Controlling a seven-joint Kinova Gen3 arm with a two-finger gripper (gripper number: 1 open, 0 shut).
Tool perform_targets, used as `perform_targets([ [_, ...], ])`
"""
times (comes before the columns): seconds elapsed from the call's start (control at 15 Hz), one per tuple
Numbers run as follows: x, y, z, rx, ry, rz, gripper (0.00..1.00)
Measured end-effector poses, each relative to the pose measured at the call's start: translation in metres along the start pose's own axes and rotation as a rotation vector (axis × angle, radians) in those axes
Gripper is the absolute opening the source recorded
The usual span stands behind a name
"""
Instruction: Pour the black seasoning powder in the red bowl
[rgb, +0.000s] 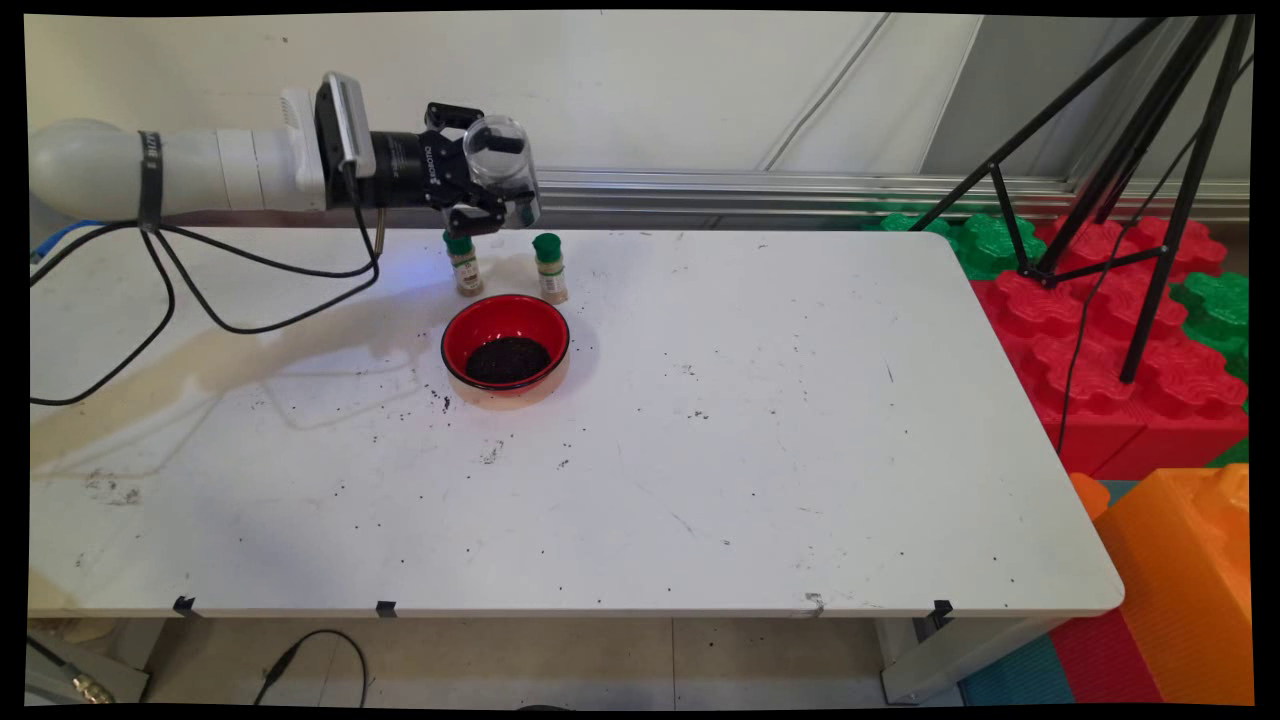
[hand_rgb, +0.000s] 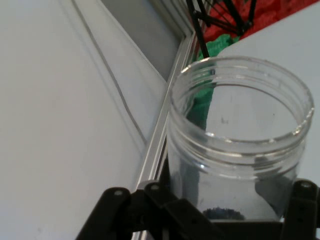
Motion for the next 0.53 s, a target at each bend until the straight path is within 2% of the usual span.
perform_targets([
  [0.53,-0.0097,0.0081,-0.0043,0.008,-0.015,0.248,0.0],
])
